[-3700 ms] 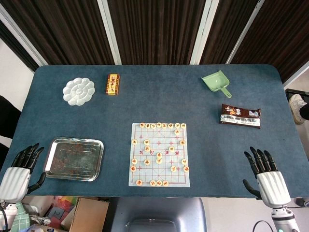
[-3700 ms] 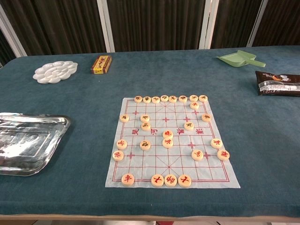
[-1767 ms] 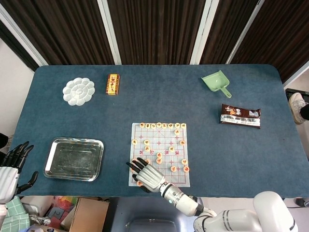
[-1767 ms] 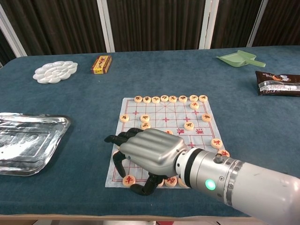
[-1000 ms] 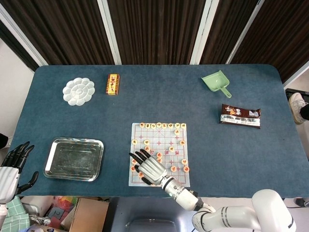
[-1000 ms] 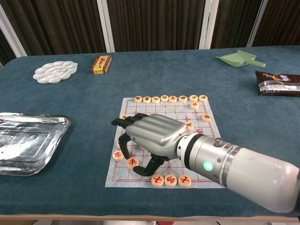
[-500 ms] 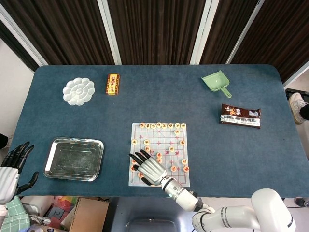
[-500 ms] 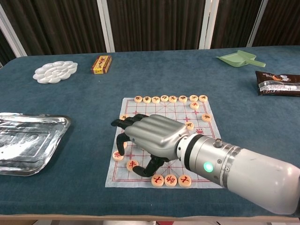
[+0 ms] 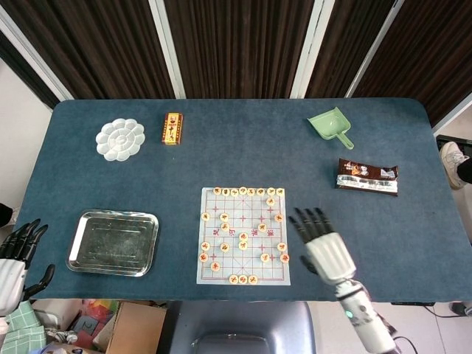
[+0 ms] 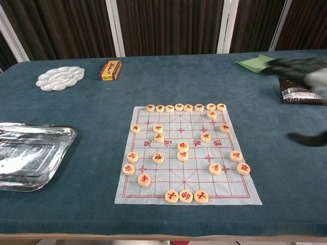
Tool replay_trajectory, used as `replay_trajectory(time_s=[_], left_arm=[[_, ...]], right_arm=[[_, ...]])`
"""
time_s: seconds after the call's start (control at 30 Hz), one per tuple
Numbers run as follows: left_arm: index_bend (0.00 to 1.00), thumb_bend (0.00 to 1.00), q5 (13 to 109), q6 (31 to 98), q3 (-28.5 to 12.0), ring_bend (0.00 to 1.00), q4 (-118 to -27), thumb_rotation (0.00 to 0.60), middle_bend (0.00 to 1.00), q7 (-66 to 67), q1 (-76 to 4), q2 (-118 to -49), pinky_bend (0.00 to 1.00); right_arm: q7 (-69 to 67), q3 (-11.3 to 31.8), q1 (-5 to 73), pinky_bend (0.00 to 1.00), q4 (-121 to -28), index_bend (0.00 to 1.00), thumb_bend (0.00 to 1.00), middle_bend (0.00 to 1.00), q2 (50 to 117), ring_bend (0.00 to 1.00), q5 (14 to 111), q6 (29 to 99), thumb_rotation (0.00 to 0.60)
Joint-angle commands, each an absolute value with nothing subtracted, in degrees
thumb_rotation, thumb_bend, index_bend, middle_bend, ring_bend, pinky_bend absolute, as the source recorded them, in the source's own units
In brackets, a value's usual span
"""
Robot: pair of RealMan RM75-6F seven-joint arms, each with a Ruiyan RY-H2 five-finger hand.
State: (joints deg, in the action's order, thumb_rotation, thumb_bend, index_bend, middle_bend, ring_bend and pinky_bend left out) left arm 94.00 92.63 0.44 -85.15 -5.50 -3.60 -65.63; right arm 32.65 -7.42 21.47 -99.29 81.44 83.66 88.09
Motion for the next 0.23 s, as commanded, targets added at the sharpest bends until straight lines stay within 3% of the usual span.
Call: replay_trajectory(time_s=[0.03, 0.23], left_arm=[[0.00, 0.40, 93.13, 92.36, 0.34, 0.00, -86.54, 0.600, 0.00, -1.92, -3.11, -66.30, 0.12], [0.00, 0.40, 92.92, 92.09, 0.23, 0.00, -87.49, 0.600, 0.00, 1.08, -2.97, -67.01, 0.12]], right_arm=[[19.62, -11.96, 7.38, 0.00, -93.84, 0.00, 0.38, 0.00, 72.89, 0.00, 83.24, 100.26, 0.600], [13.35, -10.56, 6.19, 0.00, -92.18, 0.00, 0.38, 0.00, 71.16, 0.00, 86.67, 99.74, 0.600]])
